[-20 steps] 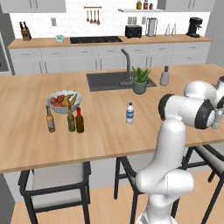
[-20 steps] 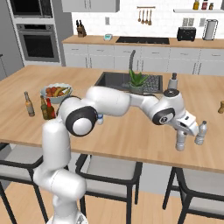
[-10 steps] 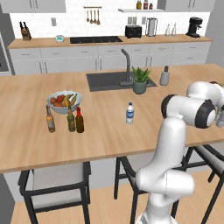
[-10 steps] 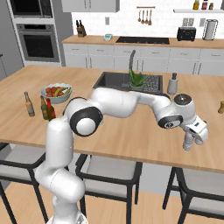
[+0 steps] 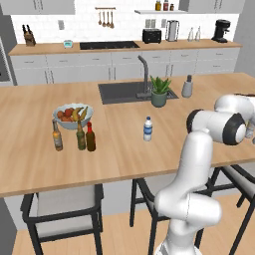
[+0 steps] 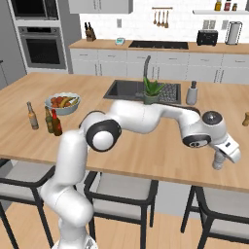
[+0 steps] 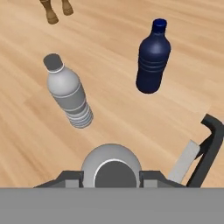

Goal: Move the plastic bottles in the middle to the plastics group, and the glass bottles in the middle to the glass group.

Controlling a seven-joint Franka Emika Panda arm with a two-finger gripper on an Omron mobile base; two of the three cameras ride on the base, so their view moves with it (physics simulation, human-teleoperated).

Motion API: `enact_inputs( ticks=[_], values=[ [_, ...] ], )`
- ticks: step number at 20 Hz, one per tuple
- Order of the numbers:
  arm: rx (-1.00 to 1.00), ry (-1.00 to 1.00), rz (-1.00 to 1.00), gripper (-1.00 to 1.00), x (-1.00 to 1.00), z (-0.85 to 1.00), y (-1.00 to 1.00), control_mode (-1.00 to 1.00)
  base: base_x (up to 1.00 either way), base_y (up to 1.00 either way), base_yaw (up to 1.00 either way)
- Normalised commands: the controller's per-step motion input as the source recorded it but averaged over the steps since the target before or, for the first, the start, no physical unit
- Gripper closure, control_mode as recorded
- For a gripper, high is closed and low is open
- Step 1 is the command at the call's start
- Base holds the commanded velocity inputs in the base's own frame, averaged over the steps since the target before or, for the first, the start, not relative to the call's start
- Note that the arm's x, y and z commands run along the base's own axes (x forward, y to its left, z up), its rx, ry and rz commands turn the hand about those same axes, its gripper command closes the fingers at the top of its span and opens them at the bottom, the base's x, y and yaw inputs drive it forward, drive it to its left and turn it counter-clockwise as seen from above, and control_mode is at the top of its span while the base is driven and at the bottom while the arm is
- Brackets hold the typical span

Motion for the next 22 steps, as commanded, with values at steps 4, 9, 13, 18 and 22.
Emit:
enact_inputs(
  ticks=[4,9,13,18,22],
  values=[
    [-0.03,0.03,0.0,1.0,0.22,-0.01,0.04,-1.0,0.0,0.0,0.0],
    [-0.06,0.14,0.0,1.0,0.38,0.0,0.01,-1.0,0.0,0.0,0.0],
    [0.08,0.13,0.0,1.0,0.05,-0.05,-0.05,-1.0,0.0,0.0,0.0],
    [0.19,0.0,0.0,1.0,0.01,0.0,-0.06,-1.0,0.0,0.0,0.0],
    [0.17,0.01,0.0,1.0,0.13,0.0,-0.13,-1.0,0.0,0.0,0.0]
  ],
)
